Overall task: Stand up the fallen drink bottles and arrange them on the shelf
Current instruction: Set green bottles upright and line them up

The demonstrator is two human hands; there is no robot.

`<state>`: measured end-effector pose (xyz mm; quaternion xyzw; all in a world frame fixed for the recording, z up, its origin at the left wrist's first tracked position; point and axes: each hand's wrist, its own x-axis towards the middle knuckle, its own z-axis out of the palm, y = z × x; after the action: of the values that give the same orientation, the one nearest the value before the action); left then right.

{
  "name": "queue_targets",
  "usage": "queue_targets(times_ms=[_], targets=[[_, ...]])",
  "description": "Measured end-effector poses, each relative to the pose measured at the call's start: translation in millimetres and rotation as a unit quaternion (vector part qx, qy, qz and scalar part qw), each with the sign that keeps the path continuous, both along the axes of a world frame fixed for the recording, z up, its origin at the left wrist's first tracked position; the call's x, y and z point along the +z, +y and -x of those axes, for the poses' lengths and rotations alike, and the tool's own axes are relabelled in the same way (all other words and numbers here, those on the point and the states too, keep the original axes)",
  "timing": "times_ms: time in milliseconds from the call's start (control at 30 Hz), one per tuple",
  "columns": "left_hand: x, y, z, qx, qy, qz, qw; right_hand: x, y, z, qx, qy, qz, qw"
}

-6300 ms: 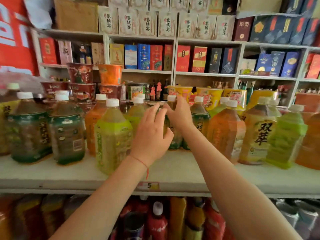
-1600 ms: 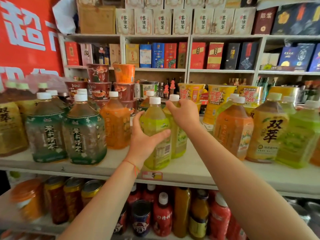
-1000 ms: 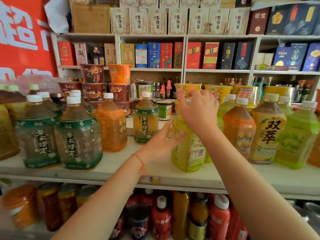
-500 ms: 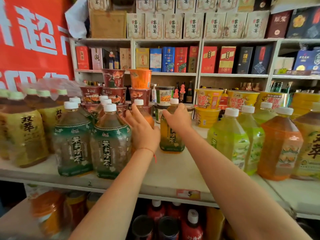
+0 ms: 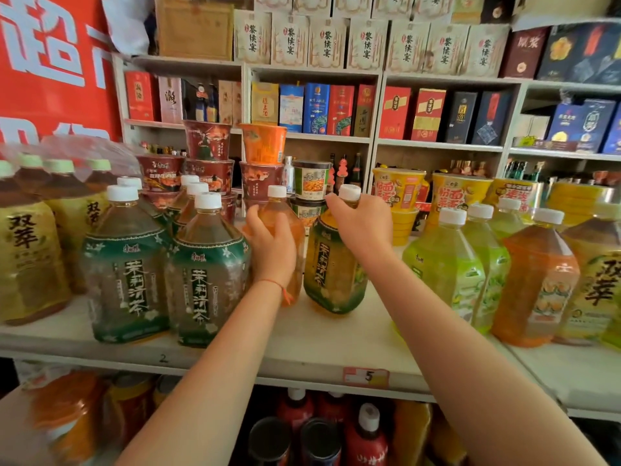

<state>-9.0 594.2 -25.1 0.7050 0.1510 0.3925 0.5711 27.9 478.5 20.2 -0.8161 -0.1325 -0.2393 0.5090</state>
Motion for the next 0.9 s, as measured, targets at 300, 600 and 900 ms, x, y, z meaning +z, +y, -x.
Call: queue_targets(times_ms=[300, 600, 900], targets=[[3, -14, 8, -0.159, 0.015, 0.042, 0.986, 18, -33, 41, 0.115, 0.047, 0.027, 0.992], [-6, 7, 77, 0.095, -0.227, -0.41, 0.878, 2, -9, 40, 0.144, 0.029, -0.05, 0.988], [-34, 71, 92, 0.236, 0.007, -0.491, 0.839, -5, 85, 10, 0.196, 0.039, -0.025, 0.979]])
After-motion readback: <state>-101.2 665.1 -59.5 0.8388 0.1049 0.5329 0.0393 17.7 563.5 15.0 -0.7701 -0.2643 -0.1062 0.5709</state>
